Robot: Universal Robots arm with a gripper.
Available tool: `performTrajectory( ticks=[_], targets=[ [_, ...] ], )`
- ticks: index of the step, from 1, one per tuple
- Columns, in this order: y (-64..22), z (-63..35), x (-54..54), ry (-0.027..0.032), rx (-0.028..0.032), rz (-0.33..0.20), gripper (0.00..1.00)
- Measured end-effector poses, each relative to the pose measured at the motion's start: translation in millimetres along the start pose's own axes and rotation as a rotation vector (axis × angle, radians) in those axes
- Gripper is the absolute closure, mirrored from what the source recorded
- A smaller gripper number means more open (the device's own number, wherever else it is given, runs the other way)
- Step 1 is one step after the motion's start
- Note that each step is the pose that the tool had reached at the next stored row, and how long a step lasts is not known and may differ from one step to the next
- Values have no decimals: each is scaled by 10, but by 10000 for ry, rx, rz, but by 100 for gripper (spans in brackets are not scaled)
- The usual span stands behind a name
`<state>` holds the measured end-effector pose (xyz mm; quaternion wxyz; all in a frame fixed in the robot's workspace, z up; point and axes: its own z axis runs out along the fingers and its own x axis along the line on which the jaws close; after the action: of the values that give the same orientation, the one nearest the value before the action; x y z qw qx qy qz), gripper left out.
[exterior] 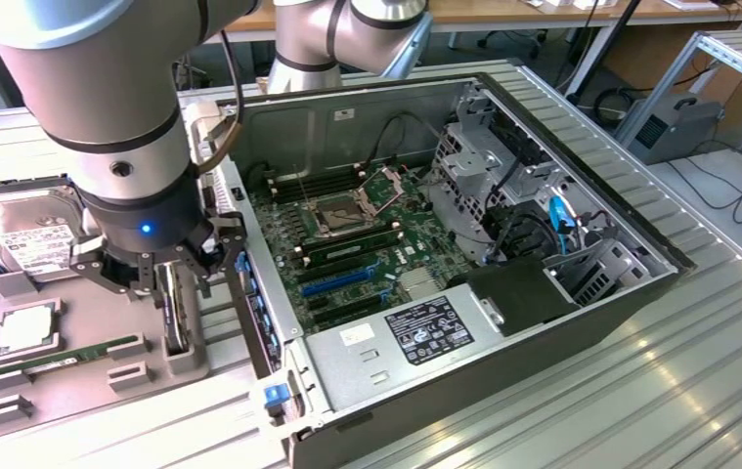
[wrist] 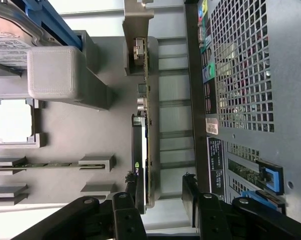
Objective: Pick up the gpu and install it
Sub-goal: 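Pick up the gpu and move the gpu toward the slot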
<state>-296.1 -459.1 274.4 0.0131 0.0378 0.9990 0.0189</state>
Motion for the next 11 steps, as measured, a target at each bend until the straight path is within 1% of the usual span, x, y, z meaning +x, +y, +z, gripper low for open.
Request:
performTrajectory(
  ticks=[11],
  targets=[
    [-1,30,1,-1,15,-1,52]
  ],
)
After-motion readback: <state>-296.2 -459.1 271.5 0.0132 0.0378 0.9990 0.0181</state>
